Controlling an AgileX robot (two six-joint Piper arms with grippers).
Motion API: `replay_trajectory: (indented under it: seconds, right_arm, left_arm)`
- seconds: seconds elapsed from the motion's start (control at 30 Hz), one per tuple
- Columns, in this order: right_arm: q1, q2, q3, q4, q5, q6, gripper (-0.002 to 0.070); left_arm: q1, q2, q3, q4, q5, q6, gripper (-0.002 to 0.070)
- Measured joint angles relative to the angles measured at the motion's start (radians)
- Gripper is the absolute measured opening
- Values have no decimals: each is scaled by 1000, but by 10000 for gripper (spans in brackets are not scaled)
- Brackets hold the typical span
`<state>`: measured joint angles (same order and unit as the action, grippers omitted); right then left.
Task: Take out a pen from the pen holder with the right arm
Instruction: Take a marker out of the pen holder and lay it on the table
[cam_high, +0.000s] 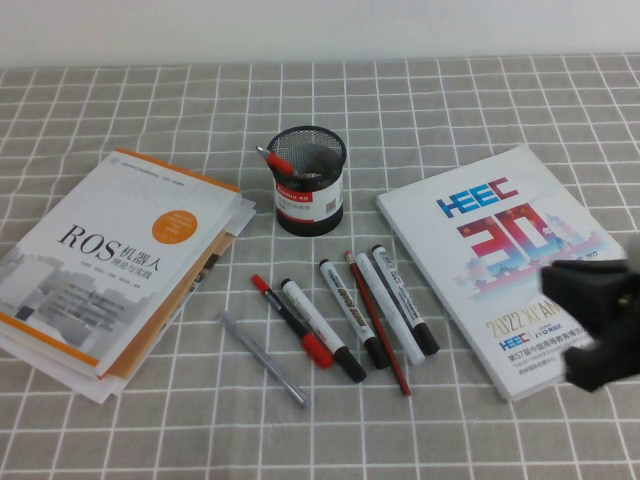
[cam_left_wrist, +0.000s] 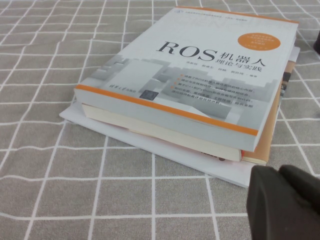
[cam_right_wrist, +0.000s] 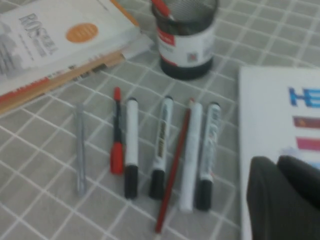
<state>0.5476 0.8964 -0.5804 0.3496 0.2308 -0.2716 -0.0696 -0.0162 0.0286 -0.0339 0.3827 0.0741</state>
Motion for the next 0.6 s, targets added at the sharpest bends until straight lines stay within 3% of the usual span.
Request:
replay_trajectory:
  seconds: [0.3, 0.37, 0.6]
  right_arm:
    - [161, 255, -4, -150, -393, 51, 32]
    - [172, 323, -22, -179, -449, 59, 75]
    - [175, 547, -141, -264, -632, 65, 330]
  left_arm:
    - [0, 0, 0, 0, 0, 0, -3]
    - [0, 0, 0, 0, 0, 0, -3]
    - [0, 0, 0, 0, 0, 0, -3]
